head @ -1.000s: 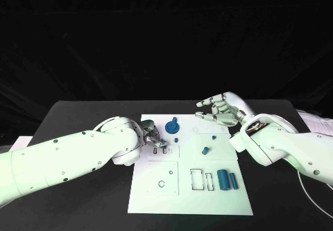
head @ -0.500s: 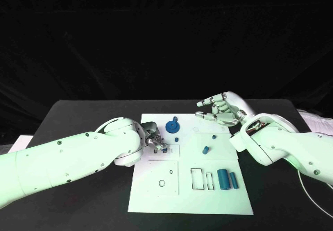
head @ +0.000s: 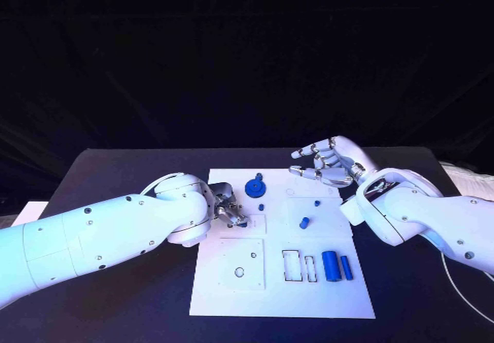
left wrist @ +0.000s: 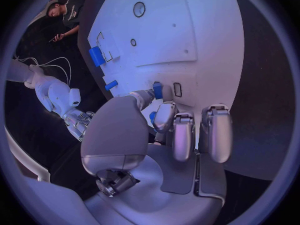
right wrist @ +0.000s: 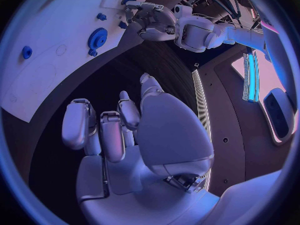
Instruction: Assemble the parts on the task board
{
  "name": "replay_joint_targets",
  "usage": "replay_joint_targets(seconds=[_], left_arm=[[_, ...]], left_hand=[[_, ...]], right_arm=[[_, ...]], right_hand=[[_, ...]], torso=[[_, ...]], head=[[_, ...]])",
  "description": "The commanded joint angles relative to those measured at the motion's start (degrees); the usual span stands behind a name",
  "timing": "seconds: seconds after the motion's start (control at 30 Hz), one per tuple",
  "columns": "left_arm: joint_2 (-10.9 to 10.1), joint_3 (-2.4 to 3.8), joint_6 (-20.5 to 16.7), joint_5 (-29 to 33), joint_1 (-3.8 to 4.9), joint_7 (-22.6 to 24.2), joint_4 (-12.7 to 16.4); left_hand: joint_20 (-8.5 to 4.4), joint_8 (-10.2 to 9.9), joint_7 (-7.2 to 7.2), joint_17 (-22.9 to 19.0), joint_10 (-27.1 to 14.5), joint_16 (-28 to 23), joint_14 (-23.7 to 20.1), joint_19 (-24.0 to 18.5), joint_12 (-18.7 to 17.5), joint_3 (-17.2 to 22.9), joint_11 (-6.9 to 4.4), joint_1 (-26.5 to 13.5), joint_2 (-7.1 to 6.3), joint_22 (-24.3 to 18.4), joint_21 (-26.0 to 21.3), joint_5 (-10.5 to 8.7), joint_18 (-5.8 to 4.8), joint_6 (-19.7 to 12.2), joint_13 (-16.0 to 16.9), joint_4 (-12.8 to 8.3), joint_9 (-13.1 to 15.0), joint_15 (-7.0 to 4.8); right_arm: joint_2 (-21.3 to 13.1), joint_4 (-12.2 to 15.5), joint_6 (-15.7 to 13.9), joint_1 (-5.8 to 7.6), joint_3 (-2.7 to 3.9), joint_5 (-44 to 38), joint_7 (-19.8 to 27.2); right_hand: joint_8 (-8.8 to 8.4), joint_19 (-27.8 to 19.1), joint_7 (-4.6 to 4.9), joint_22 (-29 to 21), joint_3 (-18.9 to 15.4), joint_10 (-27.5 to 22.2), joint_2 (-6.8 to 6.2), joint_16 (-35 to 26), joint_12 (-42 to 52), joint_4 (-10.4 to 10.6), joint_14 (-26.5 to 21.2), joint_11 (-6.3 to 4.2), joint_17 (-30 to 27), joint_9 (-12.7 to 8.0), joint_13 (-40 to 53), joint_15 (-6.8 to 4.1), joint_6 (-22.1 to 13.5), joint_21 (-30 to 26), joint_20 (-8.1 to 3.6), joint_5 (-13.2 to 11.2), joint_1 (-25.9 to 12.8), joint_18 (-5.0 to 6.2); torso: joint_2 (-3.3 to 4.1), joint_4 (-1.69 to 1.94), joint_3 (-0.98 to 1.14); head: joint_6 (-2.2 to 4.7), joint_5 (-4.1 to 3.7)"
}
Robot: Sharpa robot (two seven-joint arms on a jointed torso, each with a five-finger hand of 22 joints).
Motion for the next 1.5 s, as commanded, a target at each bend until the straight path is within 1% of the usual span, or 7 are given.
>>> replay_joint_targets(seconds=[0.03,0.37,0.53,0.97,1.07,1.23,1.5], left_arm=[[0.1,-0.19,3.0,0.6,-0.21,-1.5,0.0],[0.7,-0.19,3.4,1.7,-0.20,-1.8,-0.6],[1.3,-0.20,4.1,2.4,-0.19,-2.1,-1.2],[2.7,-0.20,6.8,2.6,-0.10,-2.9,-2.9],[3.0,-0.20,7.2,2.6,-0.07,-2.9,-3.2],[3.3,-0.19,7.3,2.6,-0.04,-3.1,-3.6],[3.6,-0.18,7.0,2.2,0.03,-3.2,-4.1]], left_hand=[[0.01,0.3,-0.52,15.1,0.5,0.2,6.0,2.3,0.2,8.9,0.02,0.8,-0.03,8.6,0.2,0.24,-0.59,0.6,-0.1,-8.7,0.0,0.10],[0.00,0.2,-0.60,15.1,0.7,0.2,6.0,2.3,0.3,8.8,0.03,-0.1,-0.21,8.6,0.2,0.16,-0.60,0.9,0.0,-8.5,-0.1,0.10],[-0.12,-0.5,-1.19,15.1,0.8,0.2,6.0,2.3,0.2,6.4,-0.36,-3.3,-0.28,8.7,0.2,-0.03,-0.62,2.0,0.0,-7.2,-0.6,-0.21],[-0.48,-1.5,-1.64,15.1,1.7,0.2,6.0,2.7,1.6,1.5,-0.77,-8.0,0.25,9.3,0.5,0.14,-0.75,4.2,1.6,-4.8,-1.3,-0.57],[-0.53,-1.6,-1.73,15.1,1.9,0.2,6.0,2.8,1.9,1.0,-0.84,-8.9,0.42,9.5,0.6,0.33,-0.79,4.5,1.9,-4.2,-1.4,-0.62],[-0.59,-1.5,-1.84,15.1,2.2,0.2,6.0,2.9,2.3,0.3,-0.92,-10.1,0.42,9.7,0.7,0.40,-0.85,4.9,2.5,-3.5,-1.3,-0.69],[-0.67,-1.3,-2.08,15.1,2.6,0.2,6.0,3.2,2.8,-0.5,-1.09,-11.2,0.46,10.1,0.9,0.46,-0.95,5.6,3.0,-2.8,-1.2,-0.79]], right_arm=[[0.0,0.1,0.4,-0.04,0.00,-0.6,-0.2],[-0.1,0.2,0.4,-0.04,0.00,-0.6,-0.2],[-0.1,0.3,0.4,-0.04,0.00,-0.7,-0.3],[-0.2,0.7,0.5,-0.02,0.00,-1.1,-0.4],[-0.2,0.8,0.5,-0.02,0.00,-1.3,-0.4],[-0.2,0.8,0.5,0.00,0.01,-1.4,-0.4],[-0.3,0.9,0.5,0.01,0.01,-1.4,-0.4]], right_hand=[[0.26,-0.3,-0.14,-0.1,-0.4,0.2,0.53,-0.2,0.1,0.0,4.0,-0.38,6.5,0.0,-0.1,-0.44,0.3,-0.3,-0.20,0.3,-0.1,0.44],[0.26,-0.4,-0.15,-0.1,-0.4,0.2,0.58,-0.2,0.1,0.0,4.0,-0.39,6.4,0.0,-0.1,-0.44,0.3,-0.4,-0.20,0.4,-0.1,0.45],[0.26,-0.3,-0.15,-0.1,-0.4,0.2,0.59,-0.2,0.1,0.0,4.0,-0.39,6.5,0.0,-0.1,-0.44,0.3,-0.4,-0.20,0.4,-0.1,0.45],[0.26,-0.3,-0.15,-0.1,-0.4,0.2,0.59,-0.2,0.1,0.0,4.0,-0.39,6.5,0.0,-0.1,-0.44,0.3,-0.4,-0.20,0.4,-0.1,0.45],[0.26,-0.3,-0.16,-0.1,-0.4,0.2,0.59,-0.2,0.1,0.0,4.0,-0.39,6.5,0.0,-0.1,-0.45,0.4,-0.4,-0.20,0.4,-0.1,0.45],[0.26,-0.3,-0.16,-0.1,-0.4,0.2,0.61,-0.2,0.0,0.0,4.0,-0.40,6.5,0.0,-0.2,-0.45,0.4,-0.4,-0.21,0.4,0.0,0.45],[0.26,-0.3,-0.16,-0.1,-0.4,0.2,0.61,-0.2,0.0,0.0,4.0,-0.40,6.5,0.0,-0.2,-0.45,0.4,-0.4,-0.21,0.4,0.0,0.45]], torso=[[-0.06,0.02,0.02],[-0.04,0.06,0.01],[-0.02,-0.02,0.03],[-0.02,-0.05,0.03],[-0.01,-0.01,0.07],[0.01,0.01,-0.03],[0.04,0.00,-0.03]], head=[[-0.11,0.19],[-0.07,0.44],[0.00,0.55],[-0.03,0.58],[-0.02,0.51],[0.00,0.50],[0.02,0.41]])
